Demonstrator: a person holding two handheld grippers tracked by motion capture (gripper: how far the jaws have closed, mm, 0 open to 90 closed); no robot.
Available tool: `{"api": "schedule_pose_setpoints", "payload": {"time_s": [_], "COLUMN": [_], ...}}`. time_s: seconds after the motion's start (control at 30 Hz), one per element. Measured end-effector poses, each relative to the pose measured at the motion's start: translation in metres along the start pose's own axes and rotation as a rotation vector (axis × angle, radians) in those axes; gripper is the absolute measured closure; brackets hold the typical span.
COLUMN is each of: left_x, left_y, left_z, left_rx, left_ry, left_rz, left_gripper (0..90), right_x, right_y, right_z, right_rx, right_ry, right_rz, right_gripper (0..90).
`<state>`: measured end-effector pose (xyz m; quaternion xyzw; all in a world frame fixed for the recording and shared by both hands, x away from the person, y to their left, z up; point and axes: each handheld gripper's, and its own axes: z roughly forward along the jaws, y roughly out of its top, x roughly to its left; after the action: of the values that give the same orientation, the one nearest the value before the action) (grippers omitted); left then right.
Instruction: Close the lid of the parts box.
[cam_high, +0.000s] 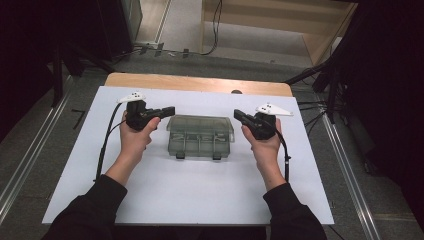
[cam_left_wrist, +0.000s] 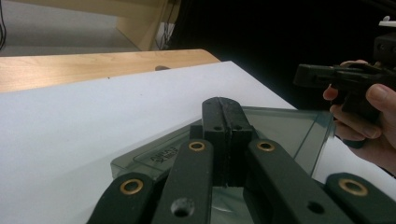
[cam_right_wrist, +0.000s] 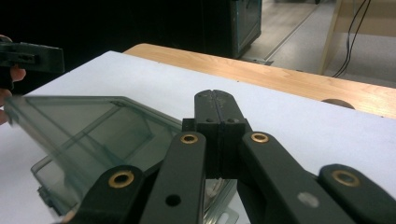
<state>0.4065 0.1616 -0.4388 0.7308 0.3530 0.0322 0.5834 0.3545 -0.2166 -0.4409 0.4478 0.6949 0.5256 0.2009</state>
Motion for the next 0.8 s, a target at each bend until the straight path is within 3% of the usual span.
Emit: {"api": "schedule_pose_setpoints", "payload": {"time_s": [0.17,0.37,0.57,0.67,0.8], "left_x": [-0.007,-0.015,-0.020,-0.022,-0.023], "left_y": [-0.011,-0.026,-0.043,-0.048,-0.054], "left_z": [-0.004,-0.004,-0.010,-0.011,-0.013], "left_rx": [0.002,0.033,0.023,0.048,0.052], "left_ry": [-0.009,0.019,0.034,0.052,0.059], "left_rz": [0.009,0.039,0.030,0.044,0.036], "left_gripper": [89.2,89.2,89.2,89.1,89.1], "right_x": [0.005,0.012,0.021,0.026,0.031], "right_y": [-0.006,-0.020,-0.033,-0.038,-0.046], "right_z": [-0.007,-0.012,-0.015,-0.016,-0.018], "right_rx": [-0.011,-0.007,0.007,0.012,0.009], "right_ry": [-0.002,-0.014,-0.017,-0.022,-0.021], "right_rz": [-0.013,-0.020,-0.041,-0.053,-0.058], "right_gripper": [87.5,87.5,87.5,87.5,87.5]}}
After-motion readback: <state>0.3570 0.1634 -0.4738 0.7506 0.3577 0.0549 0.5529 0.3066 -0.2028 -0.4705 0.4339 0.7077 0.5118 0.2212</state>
